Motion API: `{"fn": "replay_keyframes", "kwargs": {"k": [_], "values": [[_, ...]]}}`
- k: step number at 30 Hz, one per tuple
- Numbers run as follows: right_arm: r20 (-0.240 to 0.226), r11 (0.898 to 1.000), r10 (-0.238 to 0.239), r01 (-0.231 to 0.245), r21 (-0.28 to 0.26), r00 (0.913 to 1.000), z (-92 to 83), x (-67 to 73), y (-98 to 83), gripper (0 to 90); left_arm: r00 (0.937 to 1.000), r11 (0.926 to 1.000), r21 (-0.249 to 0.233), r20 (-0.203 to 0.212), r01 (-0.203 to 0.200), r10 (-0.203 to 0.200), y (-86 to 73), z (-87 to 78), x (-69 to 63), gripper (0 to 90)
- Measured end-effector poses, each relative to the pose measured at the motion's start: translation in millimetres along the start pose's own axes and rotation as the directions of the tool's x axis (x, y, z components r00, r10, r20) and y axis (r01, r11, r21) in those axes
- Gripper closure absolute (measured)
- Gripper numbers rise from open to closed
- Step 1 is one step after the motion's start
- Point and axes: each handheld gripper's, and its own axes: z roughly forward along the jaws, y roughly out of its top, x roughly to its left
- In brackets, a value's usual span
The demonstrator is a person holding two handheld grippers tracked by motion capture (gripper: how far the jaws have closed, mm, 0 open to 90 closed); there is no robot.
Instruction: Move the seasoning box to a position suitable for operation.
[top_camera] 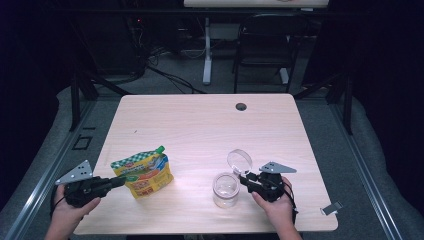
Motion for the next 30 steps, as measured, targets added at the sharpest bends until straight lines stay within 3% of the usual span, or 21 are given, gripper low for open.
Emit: {"fn": "replay_keyframes", "kwargs": {"k": [1, 14, 22, 30], "values": [[0.002, 1.0, 0.0, 0.0, 0.0, 1.0, 0.0, 0.0, 0.0, 65.5, 0.9998, 1.0, 0.001, 0.018, -0.002, 0.002, -0.2, 0.6, -0.7, 89.3], [0.001, 1.0, 0.0, 0.0, 0.002, 1.0, 0.2, 0.2, 0.0, 65.5, 0.9996, 0.9997, 0.013, 0.015, 0.023, -0.023, -1.0, 10.1, -0.5, 83.6], [-0.001, 1.0, -0.002, 0.002, 0.002, 1.0, 1.0, 1.3, -0.3, 65.5, 0.9975, 0.9981, 0.0, 0.035, 0.062, -0.062, -4.1, 13.8, 2.5, 80.2], [-0.001, 1.0, -0.01, 0.01, 0.007, 1.0, 1.8, 3.2, -0.8, 65.5, 0.9947, 0.9962, 0.025, 0.059, 0.083, -0.085, -6.2, 24.8, 3.5, 75.0]]}}
